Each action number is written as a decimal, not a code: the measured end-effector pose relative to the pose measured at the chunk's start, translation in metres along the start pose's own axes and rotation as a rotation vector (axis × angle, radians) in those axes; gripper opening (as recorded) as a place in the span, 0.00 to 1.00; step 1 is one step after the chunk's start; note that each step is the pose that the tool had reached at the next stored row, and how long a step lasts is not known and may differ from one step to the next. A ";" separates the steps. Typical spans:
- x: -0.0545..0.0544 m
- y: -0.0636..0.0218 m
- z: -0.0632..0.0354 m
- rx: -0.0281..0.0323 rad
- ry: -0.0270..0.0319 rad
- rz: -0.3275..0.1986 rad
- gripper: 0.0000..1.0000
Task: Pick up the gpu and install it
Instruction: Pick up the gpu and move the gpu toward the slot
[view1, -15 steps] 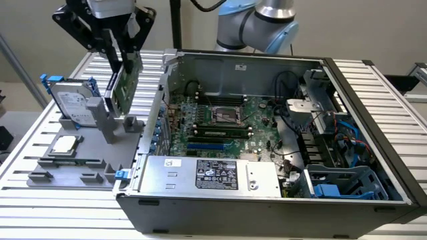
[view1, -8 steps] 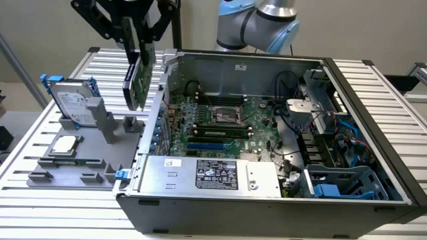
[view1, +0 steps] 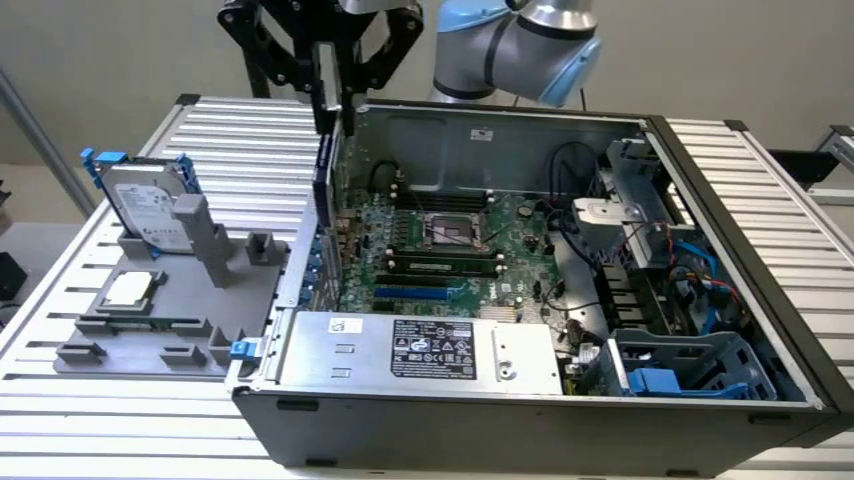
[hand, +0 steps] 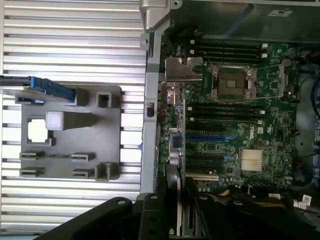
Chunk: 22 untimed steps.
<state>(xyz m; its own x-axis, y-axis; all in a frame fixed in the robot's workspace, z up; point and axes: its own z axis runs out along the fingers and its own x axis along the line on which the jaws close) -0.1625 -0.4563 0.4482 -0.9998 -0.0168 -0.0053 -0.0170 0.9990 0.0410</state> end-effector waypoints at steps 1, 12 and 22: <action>-0.005 -0.0001 0.0012 0.0007 0.0001 0.000 0.00; -0.054 -0.0003 0.0150 0.0116 0.0003 0.000 0.00; -0.090 0.0127 0.0314 0.0221 0.0005 0.000 0.00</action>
<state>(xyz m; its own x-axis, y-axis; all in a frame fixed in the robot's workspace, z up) -0.0729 -0.4409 0.4178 -0.9998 -0.0168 -0.0048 -0.0169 0.9997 0.0189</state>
